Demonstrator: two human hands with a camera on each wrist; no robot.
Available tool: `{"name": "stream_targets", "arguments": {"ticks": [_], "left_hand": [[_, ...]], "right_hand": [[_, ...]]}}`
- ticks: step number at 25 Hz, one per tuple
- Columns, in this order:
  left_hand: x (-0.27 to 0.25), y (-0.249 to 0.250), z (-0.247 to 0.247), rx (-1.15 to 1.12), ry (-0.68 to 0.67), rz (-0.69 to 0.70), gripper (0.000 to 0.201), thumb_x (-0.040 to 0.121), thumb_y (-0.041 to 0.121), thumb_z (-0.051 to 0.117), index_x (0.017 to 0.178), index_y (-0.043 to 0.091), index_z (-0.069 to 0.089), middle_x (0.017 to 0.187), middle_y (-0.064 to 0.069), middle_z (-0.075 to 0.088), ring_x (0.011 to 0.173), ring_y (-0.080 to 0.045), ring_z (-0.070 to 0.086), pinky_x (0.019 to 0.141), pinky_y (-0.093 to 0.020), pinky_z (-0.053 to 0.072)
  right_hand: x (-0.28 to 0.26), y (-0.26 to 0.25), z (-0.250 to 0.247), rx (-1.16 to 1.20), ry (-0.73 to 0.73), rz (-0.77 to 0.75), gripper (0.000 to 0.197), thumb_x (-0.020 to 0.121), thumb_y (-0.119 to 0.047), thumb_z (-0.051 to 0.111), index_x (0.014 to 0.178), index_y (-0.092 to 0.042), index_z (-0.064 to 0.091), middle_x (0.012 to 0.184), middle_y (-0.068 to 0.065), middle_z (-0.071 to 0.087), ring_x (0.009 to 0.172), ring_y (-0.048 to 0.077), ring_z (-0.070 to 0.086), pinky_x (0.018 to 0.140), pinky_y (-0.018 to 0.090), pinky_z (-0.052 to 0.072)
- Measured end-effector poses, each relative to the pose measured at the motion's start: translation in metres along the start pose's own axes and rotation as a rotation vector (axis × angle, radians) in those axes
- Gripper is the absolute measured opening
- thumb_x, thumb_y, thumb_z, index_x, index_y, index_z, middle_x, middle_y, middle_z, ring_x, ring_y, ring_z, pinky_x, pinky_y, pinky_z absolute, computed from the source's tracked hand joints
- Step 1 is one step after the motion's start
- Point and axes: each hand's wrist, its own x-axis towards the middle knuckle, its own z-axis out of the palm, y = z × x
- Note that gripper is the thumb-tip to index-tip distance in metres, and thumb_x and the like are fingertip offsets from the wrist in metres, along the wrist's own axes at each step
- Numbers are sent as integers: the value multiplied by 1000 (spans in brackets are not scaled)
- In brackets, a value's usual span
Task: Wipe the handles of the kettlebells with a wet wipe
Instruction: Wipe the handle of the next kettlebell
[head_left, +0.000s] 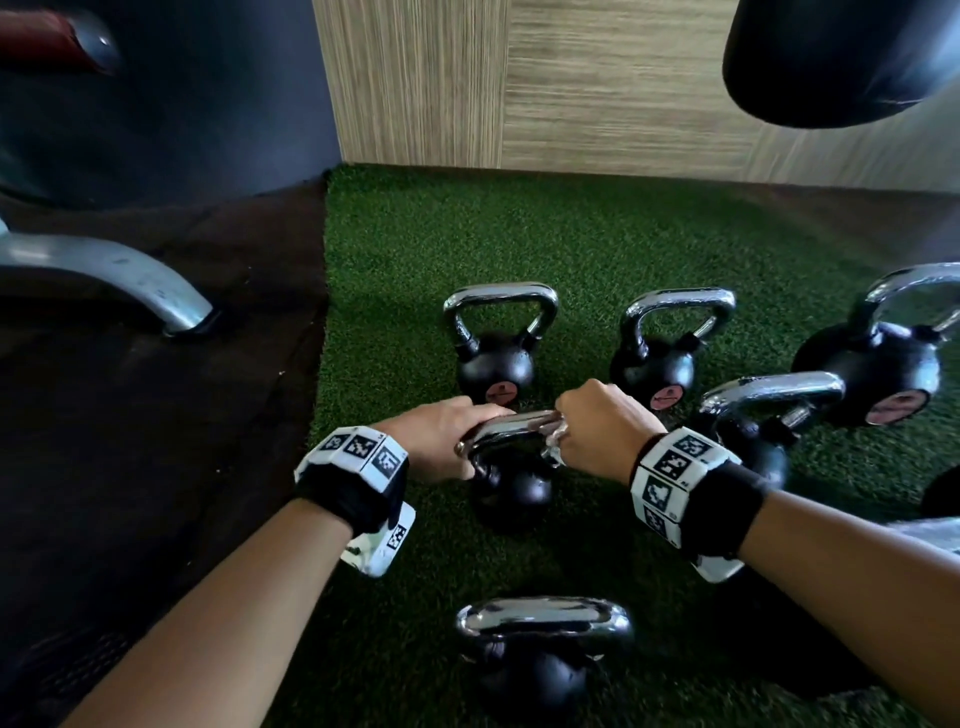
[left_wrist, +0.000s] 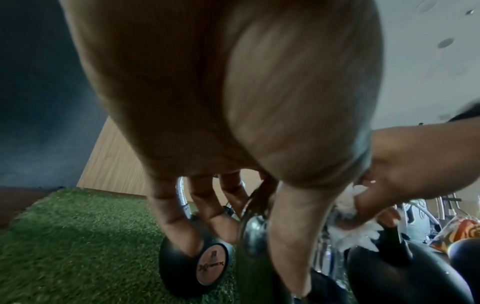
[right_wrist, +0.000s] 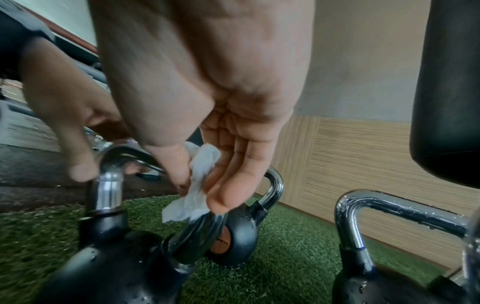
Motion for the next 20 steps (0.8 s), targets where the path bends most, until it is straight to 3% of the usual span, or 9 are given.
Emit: {"name": "stream_targets", "arguments": {"ticks": [3, 6, 8, 11, 15, 18, 20], "left_hand": [[-1, -4, 1, -34, -10, 21, 92, 87, 28, 72, 156, 48, 14, 108, 6, 44, 105, -15, 50, 95, -29, 41], [-2, -11, 5, -73, 37, 19, 93, 87, 33, 74, 156, 48, 13, 112, 9, 47, 104, -12, 53, 100, -34, 44], [1, -24, 3, -97, 21, 31, 97, 81, 33, 81, 156, 45, 20, 112, 13, 48, 101, -7, 55, 96, -30, 46], [13, -52, -5, -186, -27, 1, 92, 77, 23, 85, 151, 46, 34, 118, 20, 53, 102, 0, 59, 83, -17, 48], [39, -75, -23, -205, -2, -124, 54, 86, 29, 77, 134, 42, 56, 114, 20, 63, 94, 1, 63, 76, -14, 47], [64, -76, -41, -183, -20, -262, 44, 87, 32, 76, 129, 33, 62, 111, 14, 68, 98, -4, 64, 79, -18, 45], [78, -77, -52, -264, -70, -377, 51, 88, 34, 75, 135, 29, 57, 114, 8, 70, 100, -10, 66, 84, -23, 49]], "right_hand": [[-11, -2, -6, -22, -27, 13, 17, 78, -26, 58, 76, -10, 64, 72, 7, 61, 77, 36, 70, 57, 28, 44], [-7, -3, -19, -57, -129, 16, 15, 80, -24, 57, 75, -11, 61, 60, 0, 45, 77, 36, 68, 59, 30, 49], [3, 2, -32, -108, -221, -19, 19, 81, -27, 59, 71, -11, 58, 62, 4, 53, 78, 35, 68, 65, 34, 55], [27, 20, -52, -14, -294, -39, 21, 81, -31, 67, 85, -12, 74, 80, 5, 73, 82, 23, 69, 75, 39, 56], [67, 37, -75, 226, -185, 5, 11, 84, -23, 74, 93, -21, 80, 76, -6, 73, 72, -1, 66, 65, 19, 50], [97, 48, -85, 224, -92, 0, 17, 85, -17, 71, 98, -22, 80, 89, -7, 72, 86, 9, 64, 69, 20, 39], [112, 57, -93, 316, -11, 10, 23, 84, -16, 72, 106, -24, 77, 93, -8, 69, 85, 6, 61, 71, 17, 39]]}}
